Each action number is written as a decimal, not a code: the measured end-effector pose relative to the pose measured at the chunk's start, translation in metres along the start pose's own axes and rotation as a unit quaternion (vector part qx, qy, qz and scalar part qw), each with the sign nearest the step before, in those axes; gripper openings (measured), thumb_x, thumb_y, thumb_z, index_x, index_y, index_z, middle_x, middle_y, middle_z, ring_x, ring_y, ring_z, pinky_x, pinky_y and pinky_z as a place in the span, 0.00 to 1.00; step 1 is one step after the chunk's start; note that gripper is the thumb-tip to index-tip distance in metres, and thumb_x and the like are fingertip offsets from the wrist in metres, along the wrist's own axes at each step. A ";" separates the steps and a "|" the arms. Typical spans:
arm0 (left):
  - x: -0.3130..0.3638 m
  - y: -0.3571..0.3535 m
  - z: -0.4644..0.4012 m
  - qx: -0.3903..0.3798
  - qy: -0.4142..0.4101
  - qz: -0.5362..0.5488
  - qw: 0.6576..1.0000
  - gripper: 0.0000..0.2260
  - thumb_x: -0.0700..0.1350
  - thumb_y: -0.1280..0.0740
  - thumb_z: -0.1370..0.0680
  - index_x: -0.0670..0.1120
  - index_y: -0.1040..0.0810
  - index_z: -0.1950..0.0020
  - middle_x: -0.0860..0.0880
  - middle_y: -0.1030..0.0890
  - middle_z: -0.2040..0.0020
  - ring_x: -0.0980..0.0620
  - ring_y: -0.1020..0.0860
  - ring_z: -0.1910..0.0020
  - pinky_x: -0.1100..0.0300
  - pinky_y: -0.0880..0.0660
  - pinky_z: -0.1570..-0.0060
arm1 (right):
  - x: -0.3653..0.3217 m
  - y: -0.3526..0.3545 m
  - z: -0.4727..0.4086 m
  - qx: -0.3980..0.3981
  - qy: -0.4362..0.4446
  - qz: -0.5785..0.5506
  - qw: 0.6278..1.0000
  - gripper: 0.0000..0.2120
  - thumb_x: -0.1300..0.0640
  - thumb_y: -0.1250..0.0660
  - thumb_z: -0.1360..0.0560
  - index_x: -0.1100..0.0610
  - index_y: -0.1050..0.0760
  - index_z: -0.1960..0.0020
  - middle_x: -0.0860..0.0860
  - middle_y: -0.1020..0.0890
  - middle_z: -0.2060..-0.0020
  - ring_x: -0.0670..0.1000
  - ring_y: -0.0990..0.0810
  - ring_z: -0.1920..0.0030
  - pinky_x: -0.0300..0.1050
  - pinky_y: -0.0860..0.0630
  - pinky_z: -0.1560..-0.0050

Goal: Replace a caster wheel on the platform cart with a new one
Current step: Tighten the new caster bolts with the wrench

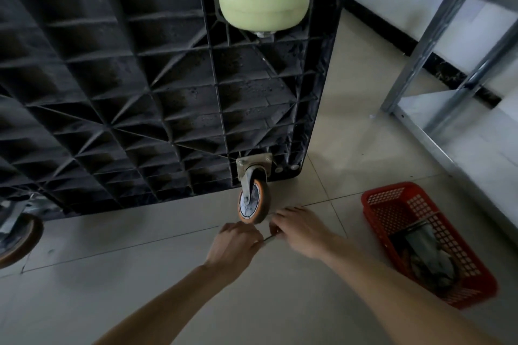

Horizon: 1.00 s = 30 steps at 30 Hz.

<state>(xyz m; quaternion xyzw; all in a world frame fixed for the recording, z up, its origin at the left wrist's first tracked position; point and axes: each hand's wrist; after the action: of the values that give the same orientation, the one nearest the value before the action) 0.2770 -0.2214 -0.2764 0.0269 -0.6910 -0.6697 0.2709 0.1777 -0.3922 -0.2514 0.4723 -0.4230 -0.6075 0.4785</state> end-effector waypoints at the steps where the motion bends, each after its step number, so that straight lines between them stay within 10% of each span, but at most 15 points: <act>1: 0.005 0.006 -0.004 0.021 0.006 0.010 1.000 0.09 0.52 0.35 0.19 0.52 0.17 0.46 0.54 0.17 0.46 0.50 0.22 0.45 0.57 0.31 0.46 | 0.002 0.011 0.003 0.009 -0.005 -0.001 1.000 0.06 0.54 0.35 0.19 0.49 0.24 0.43 0.47 0.22 0.45 0.51 0.24 0.39 0.45 0.35 0.40; 7: 0.035 0.041 -0.027 0.076 0.018 0.043 0.996 0.10 0.52 0.39 0.17 0.51 0.20 0.48 0.55 0.20 0.50 0.50 0.21 0.51 0.55 0.26 0.54 | 0.023 0.065 0.033 0.129 -0.062 -0.031 0.989 0.14 0.44 0.30 0.23 0.47 0.25 0.40 0.42 0.22 0.45 0.47 0.24 0.41 0.46 0.32 0.38; 12: 0.063 0.068 -0.043 0.161 0.066 0.137 0.975 0.06 0.49 0.35 0.19 0.51 0.19 0.49 0.57 0.19 0.53 0.53 0.21 0.55 0.53 0.24 0.58 | 0.035 0.087 0.061 0.318 -0.243 -0.252 0.881 0.38 0.35 0.27 0.31 0.48 0.34 0.27 0.41 0.28 0.37 0.40 0.28 0.40 0.44 0.31 0.39; 25: 0.123 0.103 -0.077 0.255 0.073 0.181 0.947 0.04 0.46 0.33 0.20 0.49 0.18 0.51 0.53 0.18 0.54 0.49 0.19 0.58 0.53 0.25 0.64 | 0.027 0.130 0.028 0.405 -0.350 -0.555 0.636 0.07 0.53 0.28 0.24 0.55 0.19 0.58 0.48 0.13 0.62 0.50 0.15 0.56 0.56 0.19 0.45; 30: 0.124 0.111 -0.079 0.237 0.056 0.196 0.950 0.05 0.49 0.33 0.21 0.53 0.17 0.49 0.56 0.18 0.52 0.52 0.19 0.54 0.52 0.23 0.59 | 0.023 0.147 0.024 0.398 -0.293 -0.550 0.674 0.11 0.53 0.40 0.16 0.54 0.21 0.52 0.48 0.13 0.61 0.54 0.14 0.58 0.59 0.17 0.52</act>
<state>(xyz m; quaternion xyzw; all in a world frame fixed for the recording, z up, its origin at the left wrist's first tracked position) 0.2400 -0.3315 -0.1338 -0.0082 -0.8049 -0.4181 0.4210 0.1793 -0.4401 -0.1082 0.5633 -0.4069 -0.6422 -0.3234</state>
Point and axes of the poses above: each hand's wrist, its own z-axis away from the middle knuckle, its own y-axis out of the back of the hand, x = y × z
